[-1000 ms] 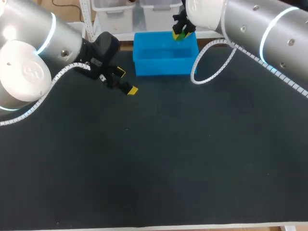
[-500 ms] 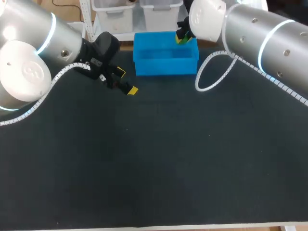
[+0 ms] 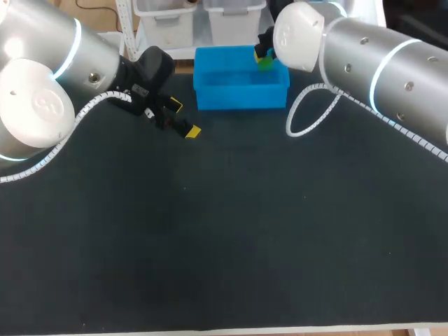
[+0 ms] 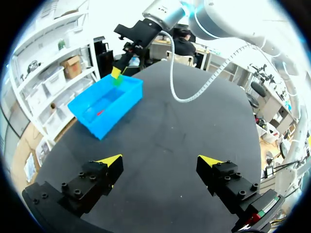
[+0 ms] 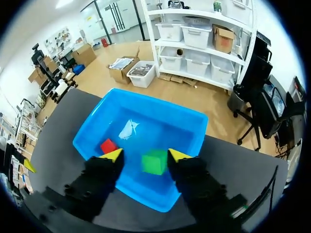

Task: Use the left arm to pick the red cube and place it into the blue plastic box first, then use the right arm to grasp the green cube and put it into the same blue plastic box after the first action is fully finished.

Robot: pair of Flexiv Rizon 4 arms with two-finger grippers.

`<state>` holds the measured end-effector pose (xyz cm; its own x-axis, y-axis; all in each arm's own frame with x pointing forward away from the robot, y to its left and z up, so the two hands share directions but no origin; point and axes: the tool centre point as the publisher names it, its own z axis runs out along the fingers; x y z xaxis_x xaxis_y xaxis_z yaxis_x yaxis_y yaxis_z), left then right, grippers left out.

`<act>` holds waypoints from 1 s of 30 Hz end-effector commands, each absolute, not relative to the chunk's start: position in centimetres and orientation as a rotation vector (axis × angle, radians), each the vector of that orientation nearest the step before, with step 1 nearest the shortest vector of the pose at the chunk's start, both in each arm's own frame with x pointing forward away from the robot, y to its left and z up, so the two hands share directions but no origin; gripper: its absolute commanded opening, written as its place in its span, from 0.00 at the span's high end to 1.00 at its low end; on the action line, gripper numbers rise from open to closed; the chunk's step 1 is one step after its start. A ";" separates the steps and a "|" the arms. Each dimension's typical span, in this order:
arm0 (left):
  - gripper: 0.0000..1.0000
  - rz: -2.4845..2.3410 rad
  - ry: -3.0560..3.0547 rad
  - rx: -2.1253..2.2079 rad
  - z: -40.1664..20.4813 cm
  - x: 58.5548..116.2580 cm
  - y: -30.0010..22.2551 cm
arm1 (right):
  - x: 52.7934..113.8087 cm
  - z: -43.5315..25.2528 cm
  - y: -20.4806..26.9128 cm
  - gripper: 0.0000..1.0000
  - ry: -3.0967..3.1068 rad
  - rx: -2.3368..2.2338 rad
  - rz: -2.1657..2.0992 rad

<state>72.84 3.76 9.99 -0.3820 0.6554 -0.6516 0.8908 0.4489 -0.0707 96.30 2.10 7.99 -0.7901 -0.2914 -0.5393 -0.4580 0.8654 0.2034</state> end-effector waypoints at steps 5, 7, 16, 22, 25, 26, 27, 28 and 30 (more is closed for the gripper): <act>0.00 -0.570 2.151 1.291 9.9 72.8 3.9 | 97.6 8.1 2.6 0.00 2.732 -0.615 0.410; 0.00 -0.570 2.151 1.291 9.9 72.8 3.9 | 97.6 8.2 2.6 0.00 2.730 -0.611 0.411; 0.00 -0.570 2.151 1.291 9.9 72.8 3.9 | 97.9 10.1 2.2 0.00 2.695 -0.584 0.418; 0.00 -0.570 2.151 1.291 9.9 72.8 3.9 | 98.0 12.0 1.7 0.00 2.676 -0.546 0.432; 0.00 -0.570 2.151 1.291 9.9 72.8 3.9 | 98.0 12.0 1.7 0.00 2.676 -0.546 0.432; 0.00 -0.570 2.151 1.291 9.9 72.8 3.9 | 98.0 12.0 1.7 0.00 2.676 -0.546 0.432; 0.00 -0.570 2.151 1.291 9.9 72.8 3.9 | 98.0 12.0 1.7 0.00 2.676 -0.546 0.432; 0.00 -0.570 2.151 1.291 9.9 72.8 3.9 | 98.0 12.0 1.7 0.00 2.676 -0.546 0.432; 0.00 -0.570 2.151 1.291 9.9 72.8 3.9 | 98.0 12.0 1.7 0.00 2.676 -0.546 0.432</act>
